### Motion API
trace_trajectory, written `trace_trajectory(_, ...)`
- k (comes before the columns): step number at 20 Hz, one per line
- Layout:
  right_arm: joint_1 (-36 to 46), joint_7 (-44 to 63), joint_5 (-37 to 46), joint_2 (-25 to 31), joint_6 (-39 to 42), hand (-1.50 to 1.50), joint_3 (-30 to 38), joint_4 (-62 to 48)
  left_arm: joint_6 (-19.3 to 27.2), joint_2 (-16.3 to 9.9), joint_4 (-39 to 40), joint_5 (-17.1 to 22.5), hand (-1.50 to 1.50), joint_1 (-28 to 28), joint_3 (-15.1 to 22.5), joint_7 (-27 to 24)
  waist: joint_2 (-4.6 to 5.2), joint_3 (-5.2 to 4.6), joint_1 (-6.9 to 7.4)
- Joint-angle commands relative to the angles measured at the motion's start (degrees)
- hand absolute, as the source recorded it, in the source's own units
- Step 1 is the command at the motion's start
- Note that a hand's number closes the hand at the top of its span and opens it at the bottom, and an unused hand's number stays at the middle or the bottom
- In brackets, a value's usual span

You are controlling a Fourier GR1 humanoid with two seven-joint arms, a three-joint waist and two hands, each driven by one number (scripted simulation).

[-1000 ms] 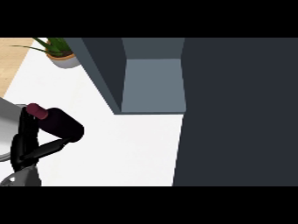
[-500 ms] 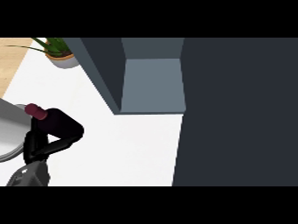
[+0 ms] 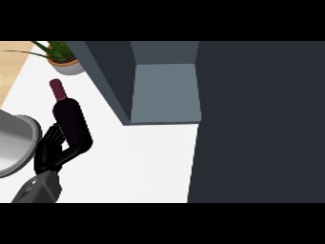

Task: Pick up the wine, place it into the cabinet and close the cabinet

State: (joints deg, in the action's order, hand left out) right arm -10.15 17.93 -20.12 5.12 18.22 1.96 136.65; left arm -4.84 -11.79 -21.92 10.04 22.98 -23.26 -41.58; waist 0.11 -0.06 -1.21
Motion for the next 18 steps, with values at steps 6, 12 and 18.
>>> trace_trajectory(6, -1.4, 3.3, -0.4, -0.3, -1.7, -1.5, -0.9, 6.7, -1.2, 1.6, 6.3, -3.7, 1.5, -1.1, 3.2, -9.4, 0.02, -0.04, 0.23)
trace_trajectory(12, -1.0, 1.0, 1.8, -1.1, -1.2, -1.5, -1.9, 3.8, -6.3, 2.9, 2.1, -4.0, 1.5, -7.3, 5.4, -15.2, -0.19, 0.04, 0.88)
trace_trajectory(18, -2.2, 2.3, -3.8, 1.9, -0.3, -1.5, 2.3, 6.0, -9.9, 5.8, -5.2, -2.5, 1.5, -8.9, 7.4, -13.9, -0.45, 0.13, 1.01)
